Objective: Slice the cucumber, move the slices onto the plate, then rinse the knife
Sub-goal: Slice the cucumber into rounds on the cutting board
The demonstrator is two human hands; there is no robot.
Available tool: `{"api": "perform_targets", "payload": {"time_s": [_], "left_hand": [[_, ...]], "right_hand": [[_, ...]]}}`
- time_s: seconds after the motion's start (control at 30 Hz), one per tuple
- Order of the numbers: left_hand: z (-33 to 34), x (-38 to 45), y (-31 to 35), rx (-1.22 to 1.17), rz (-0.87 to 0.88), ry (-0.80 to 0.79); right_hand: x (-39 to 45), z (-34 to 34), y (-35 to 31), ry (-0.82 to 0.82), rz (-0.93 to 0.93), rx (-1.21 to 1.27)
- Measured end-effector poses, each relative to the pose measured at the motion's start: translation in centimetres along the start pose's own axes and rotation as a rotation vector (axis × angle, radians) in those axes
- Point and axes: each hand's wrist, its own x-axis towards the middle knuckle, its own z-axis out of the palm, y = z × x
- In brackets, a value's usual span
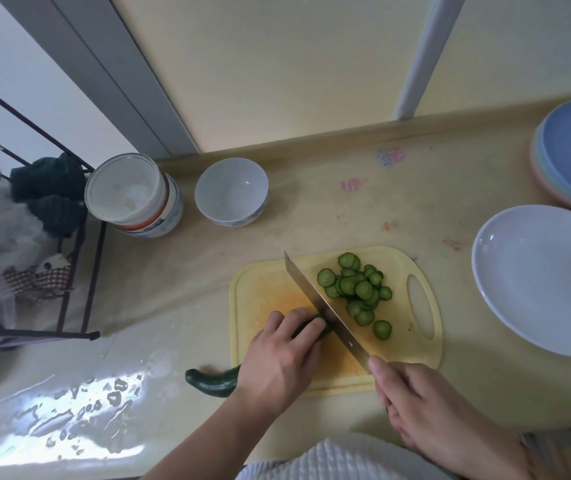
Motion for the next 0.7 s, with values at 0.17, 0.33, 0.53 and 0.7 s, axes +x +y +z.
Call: {"api": "perform_targets", "payload": {"time_s": [0.17,0.33,0.53,0.7], "left_hand": [[-0.1,0.0,-0.2,-0.023,-0.009,-0.003],[-0.1,0.2,-0.1,-0.029,0.008,-0.008],[0.0,0.2,-0.2,-0.026,0.004,0.018],[0.0,0.2,-0.2,-0.021,-0.009,0.033]], "right_hand": [[0.1,-0.1,-0.4,0.002,-0.011,-0.062],[0.3,-0.1,-0.7,0.006,-0.014,-0.109],[0.8,0.3,-0.7,0.020,-0.028,-0.130],[1.8,1.0,-0.1,0.040,-0.029,-0.119]]}}
